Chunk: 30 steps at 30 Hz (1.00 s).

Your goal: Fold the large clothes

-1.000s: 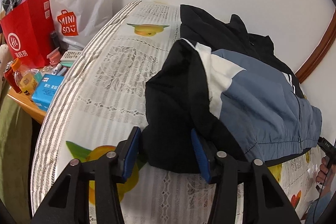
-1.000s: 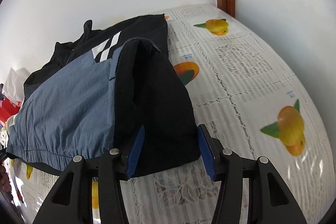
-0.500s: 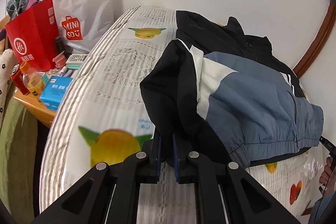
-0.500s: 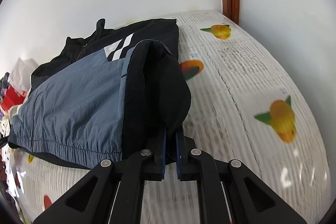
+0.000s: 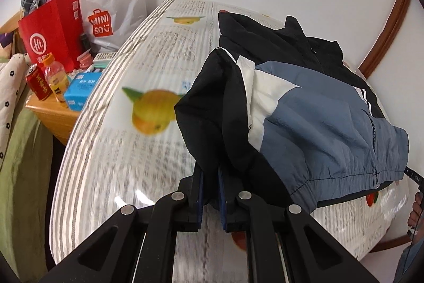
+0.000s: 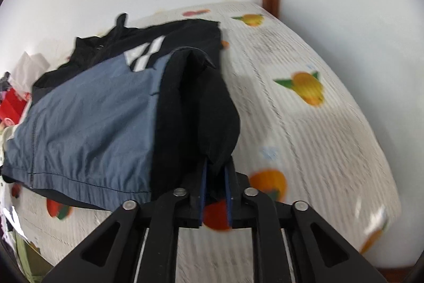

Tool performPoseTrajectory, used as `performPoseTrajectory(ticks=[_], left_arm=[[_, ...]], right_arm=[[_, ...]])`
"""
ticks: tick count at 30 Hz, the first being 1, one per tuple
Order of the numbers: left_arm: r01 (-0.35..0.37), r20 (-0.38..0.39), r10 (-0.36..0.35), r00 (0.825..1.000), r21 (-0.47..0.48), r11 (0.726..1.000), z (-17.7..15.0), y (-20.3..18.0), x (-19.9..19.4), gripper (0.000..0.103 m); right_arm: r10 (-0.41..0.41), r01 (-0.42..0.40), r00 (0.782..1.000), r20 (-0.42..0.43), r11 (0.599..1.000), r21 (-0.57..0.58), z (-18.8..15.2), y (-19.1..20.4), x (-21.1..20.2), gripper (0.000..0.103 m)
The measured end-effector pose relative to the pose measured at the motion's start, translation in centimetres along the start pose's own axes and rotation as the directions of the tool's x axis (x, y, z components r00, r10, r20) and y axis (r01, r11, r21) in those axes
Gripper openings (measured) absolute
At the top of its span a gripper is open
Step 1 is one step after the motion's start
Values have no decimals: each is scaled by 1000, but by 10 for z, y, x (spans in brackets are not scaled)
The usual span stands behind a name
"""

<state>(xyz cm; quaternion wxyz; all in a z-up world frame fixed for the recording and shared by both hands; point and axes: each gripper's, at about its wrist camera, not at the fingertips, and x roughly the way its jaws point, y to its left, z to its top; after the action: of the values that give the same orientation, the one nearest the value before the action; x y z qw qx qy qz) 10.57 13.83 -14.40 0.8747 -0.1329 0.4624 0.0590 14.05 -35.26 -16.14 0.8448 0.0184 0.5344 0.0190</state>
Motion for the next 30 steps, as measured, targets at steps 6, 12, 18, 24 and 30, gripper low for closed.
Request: performPoseTrajectory(ticks=[6, 12, 18, 24, 30], left_arm=[[17, 30, -16, 999, -31, 999, -7, 0, -23, 17], [43, 90, -44, 995, 6, 999, -8, -12, -46, 36], [97, 107, -102, 989, 50, 994, -8, -31, -51, 46], [140, 12, -141, 990, 30, 990, -10, -39, -23, 46], [138, -74, -135, 988, 28, 990, -14, -41, 1, 46]], right_arm=[[-10, 8, 998, 62, 1000, 22, -9, -5, -42, 21], [63, -57, 988, 138, 997, -45, -10, 24, -58, 42], [85, -81, 990, 114, 996, -39, -10, 45, -36, 42], [59, -59, 995, 85, 998, 1, -10, 51, -11, 42], [44, -45, 993, 106, 999, 3, -19, 54, -8, 38]])
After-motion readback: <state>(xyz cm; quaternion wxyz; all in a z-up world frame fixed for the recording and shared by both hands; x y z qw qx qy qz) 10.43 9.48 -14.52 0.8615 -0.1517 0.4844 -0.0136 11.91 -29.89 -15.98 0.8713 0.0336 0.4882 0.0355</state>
